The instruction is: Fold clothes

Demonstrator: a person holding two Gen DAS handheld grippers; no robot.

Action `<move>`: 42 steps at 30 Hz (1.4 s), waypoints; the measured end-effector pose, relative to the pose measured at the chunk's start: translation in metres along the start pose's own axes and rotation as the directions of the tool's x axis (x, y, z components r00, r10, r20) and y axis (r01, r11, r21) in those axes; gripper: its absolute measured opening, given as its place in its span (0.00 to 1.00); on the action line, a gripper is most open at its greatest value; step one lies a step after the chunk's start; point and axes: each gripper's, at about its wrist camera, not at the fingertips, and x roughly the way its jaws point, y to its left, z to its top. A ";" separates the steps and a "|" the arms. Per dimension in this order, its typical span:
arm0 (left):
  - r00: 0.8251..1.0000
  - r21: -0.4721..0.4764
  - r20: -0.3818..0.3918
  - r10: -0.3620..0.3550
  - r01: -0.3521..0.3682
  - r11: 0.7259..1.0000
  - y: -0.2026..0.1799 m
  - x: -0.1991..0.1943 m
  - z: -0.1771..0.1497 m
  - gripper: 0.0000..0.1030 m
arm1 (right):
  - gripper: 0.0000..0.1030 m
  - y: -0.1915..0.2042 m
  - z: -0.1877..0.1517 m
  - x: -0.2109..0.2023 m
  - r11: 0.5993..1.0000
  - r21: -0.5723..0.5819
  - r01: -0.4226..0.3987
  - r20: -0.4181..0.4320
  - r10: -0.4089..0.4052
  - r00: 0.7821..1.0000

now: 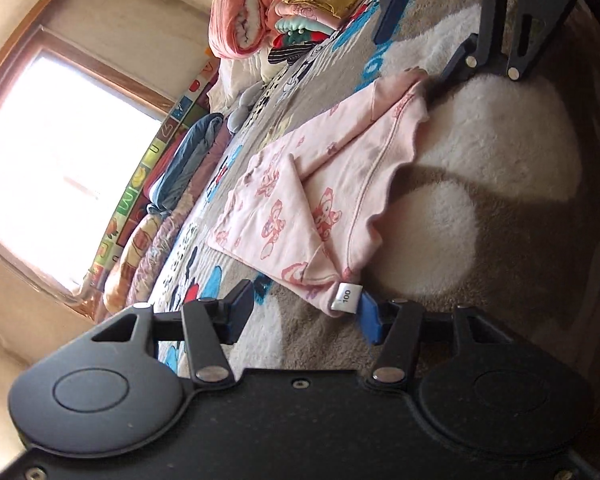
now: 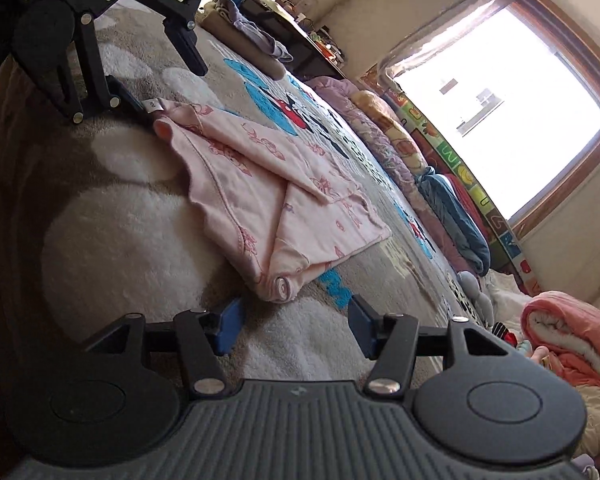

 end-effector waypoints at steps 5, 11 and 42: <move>0.997 0.010 0.020 0.070 -0.070 0.997 0.001 0.008 0.002 0.41 | 0.56 0.007 -0.001 -0.002 0.997 -0.066 0.050 0.071 -0.045 0.996; 0.998 0.041 -0.015 0.065 -0.064 0.997 -0.005 0.009 0.006 0.08 | 0.18 0.004 0.003 -0.002 1.000 -0.026 -0.016 0.055 0.017 0.998; 0.894 -0.627 0.099 -0.436 0.396 0.671 0.153 0.071 0.015 0.07 | 0.12 -0.109 0.022 0.018 0.815 0.541 -0.209 0.190 0.123 0.974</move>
